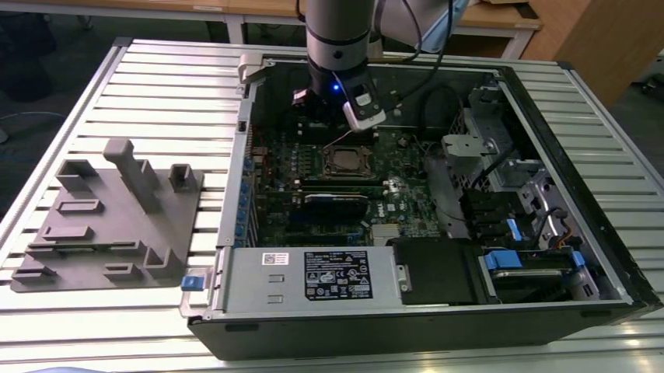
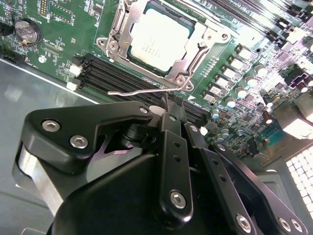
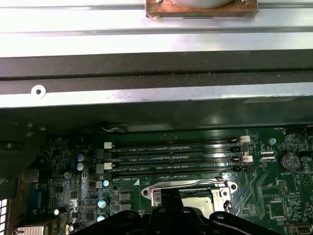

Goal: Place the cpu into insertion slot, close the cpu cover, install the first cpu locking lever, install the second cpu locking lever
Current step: 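Install the first cpu locking lever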

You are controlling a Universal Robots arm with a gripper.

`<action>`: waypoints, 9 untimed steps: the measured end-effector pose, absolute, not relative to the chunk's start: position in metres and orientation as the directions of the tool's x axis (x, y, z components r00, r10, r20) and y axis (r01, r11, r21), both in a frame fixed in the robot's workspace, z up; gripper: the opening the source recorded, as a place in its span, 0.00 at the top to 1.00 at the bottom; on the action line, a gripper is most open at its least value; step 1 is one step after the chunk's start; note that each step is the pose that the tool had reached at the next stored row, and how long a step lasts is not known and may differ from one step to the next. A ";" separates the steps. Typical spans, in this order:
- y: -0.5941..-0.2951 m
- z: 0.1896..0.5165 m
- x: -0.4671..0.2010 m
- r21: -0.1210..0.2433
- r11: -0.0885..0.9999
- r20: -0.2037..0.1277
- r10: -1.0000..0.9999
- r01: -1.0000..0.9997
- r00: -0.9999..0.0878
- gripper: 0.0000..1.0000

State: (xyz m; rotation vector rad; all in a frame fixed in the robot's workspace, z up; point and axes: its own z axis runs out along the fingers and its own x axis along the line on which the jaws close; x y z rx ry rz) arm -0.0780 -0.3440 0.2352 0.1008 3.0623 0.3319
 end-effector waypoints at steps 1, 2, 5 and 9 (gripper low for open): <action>-0.344 0.235 -0.078 0.216 0.975 -0.053 0.071 0.058 -0.996 0.89; -0.344 0.234 -0.078 0.216 0.975 -0.053 0.071 0.058 -0.996 0.89; -0.344 0.234 -0.078 0.215 0.975 -0.053 0.071 0.058 -0.996 0.89; -0.344 0.232 -0.078 0.215 0.975 -0.054 0.071 0.058 -0.996 0.89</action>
